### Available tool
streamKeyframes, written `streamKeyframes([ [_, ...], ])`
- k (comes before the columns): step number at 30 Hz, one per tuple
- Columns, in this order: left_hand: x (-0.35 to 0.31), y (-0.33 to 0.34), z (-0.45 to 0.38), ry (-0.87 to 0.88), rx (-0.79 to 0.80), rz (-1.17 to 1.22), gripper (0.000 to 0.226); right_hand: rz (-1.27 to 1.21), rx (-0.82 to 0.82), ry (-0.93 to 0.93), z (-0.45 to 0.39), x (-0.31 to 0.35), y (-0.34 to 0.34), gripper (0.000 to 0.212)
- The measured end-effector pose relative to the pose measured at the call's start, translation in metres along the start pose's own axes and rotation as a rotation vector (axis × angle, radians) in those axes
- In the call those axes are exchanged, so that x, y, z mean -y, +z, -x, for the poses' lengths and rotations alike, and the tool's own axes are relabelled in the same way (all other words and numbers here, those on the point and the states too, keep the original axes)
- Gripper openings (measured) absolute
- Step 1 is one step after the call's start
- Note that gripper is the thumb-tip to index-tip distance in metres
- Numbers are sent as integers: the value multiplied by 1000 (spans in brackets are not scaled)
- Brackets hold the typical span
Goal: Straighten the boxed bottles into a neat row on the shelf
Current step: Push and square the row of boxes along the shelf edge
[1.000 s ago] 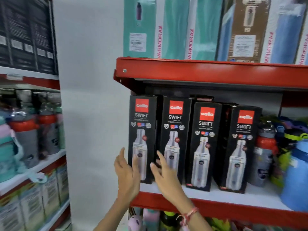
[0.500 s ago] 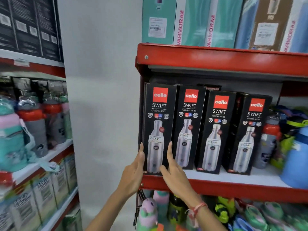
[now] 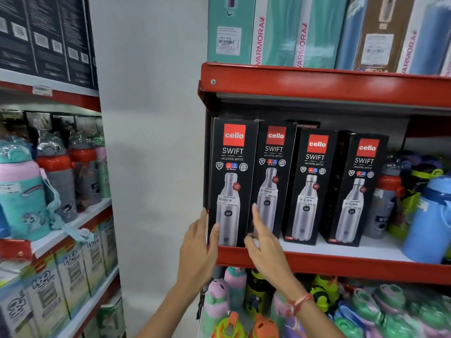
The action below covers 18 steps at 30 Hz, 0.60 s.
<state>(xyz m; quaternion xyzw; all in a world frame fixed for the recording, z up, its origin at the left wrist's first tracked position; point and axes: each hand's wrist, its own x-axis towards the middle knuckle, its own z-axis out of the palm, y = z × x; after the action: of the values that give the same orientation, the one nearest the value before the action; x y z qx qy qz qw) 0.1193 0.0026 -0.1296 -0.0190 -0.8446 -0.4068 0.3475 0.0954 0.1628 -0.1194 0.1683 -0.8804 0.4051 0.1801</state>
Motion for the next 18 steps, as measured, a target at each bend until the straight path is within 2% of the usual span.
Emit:
streamKeyframes([
  [2, -13, 13, 2, 136, -172, 53, 40, -3, -130, 32, -2, -9, -9, 67],
  [3, -21, 22, 2, 188, -160, 116, 35, -5, -163, 54, -3, -15, -14, 65],
  [5, -41, 42, 4, 209, 38, 230, 35, -33, -154, 99, -9, -27, -24, 62],
  [7, -57, 66, 4, 117, 285, 313, 52, -97, -99, 146, -15, -37, -31, 62],
  [9, -67, 87, 0, -12, 382, 347, 71, -146, -48, 189, -20, -43, -36, 62],
  [14, -75, 107, -15, -247, 343, 390, 86, -157, 30, 283, -34, -51, -37, 64],
  [18, -76, 112, -18, -323, 323, 371, 89, -189, 11, 291, -40, -54, -35, 62],
])
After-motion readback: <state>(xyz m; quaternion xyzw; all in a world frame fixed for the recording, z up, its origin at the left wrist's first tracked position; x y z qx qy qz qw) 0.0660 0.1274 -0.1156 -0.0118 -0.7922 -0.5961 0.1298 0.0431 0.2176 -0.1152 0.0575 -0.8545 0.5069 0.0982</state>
